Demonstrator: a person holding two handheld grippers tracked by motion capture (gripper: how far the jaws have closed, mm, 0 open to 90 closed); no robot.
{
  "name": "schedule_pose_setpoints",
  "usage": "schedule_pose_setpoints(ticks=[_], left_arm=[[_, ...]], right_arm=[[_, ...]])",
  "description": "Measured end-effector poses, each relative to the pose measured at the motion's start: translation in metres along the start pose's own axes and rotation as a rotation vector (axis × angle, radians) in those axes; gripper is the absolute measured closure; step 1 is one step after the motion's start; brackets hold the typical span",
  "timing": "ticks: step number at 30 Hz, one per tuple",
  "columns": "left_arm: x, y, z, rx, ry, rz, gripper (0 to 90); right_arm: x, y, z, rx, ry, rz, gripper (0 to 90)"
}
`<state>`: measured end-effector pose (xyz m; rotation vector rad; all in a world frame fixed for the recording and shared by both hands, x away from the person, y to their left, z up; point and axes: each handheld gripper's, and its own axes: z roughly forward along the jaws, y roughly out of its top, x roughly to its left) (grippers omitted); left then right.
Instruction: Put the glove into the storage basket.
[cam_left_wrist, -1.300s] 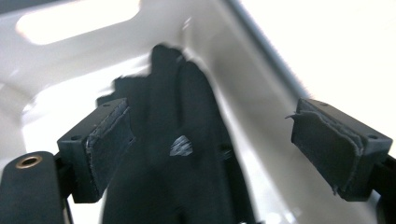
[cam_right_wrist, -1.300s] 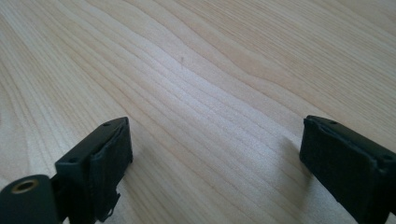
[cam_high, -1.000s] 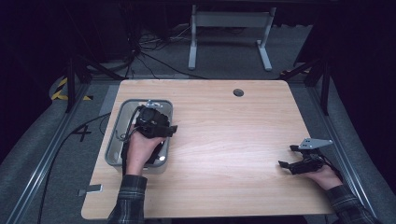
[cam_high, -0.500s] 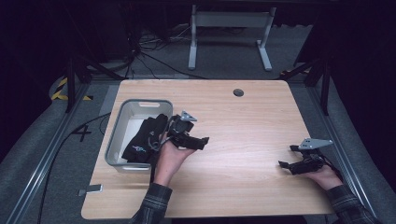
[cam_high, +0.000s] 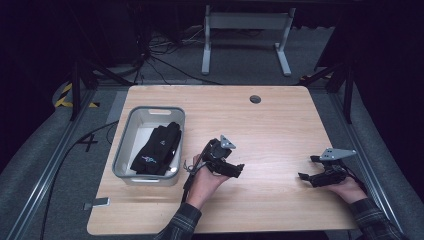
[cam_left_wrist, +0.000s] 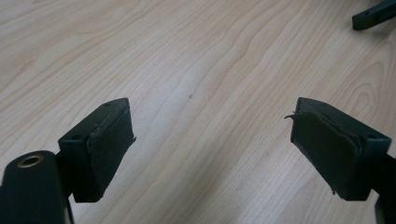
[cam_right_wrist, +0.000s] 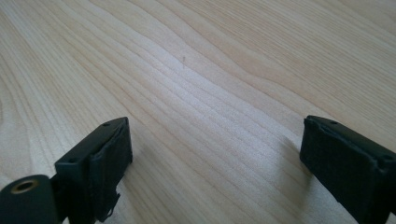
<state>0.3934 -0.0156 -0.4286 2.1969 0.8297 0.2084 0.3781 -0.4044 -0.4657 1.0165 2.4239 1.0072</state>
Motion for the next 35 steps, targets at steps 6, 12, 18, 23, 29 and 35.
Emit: schedule_pose_setpoints(ticks=[6,12,18,23,29,35], left_arm=[[-0.011,-0.005,0.017,0.031,-0.016,0.025,13.7],[-0.021,-0.008,0.033,0.055,-0.017,0.059,12.2],[-0.028,-0.014,0.044,0.080,-0.012,0.090,10.1],[-0.031,-0.017,0.050,0.053,0.000,0.136,3.5],[-0.031,-0.018,0.052,0.040,-0.013,0.140,0.3],[-0.031,-0.018,0.052,0.040,-0.012,0.140,0.2]], right_arm=[[0.000,0.000,0.000,0.000,0.000,0.000,9.8],[0.000,0.000,0.000,0.000,0.001,-0.001,9.8],[0.000,0.000,0.000,0.000,0.001,-0.001,9.7],[0.000,0.000,0.000,0.000,0.001,0.000,9.6],[0.000,0.000,0.000,0.000,0.001,0.000,9.6],[0.000,0.000,0.000,-0.001,0.001,0.000,9.6]])
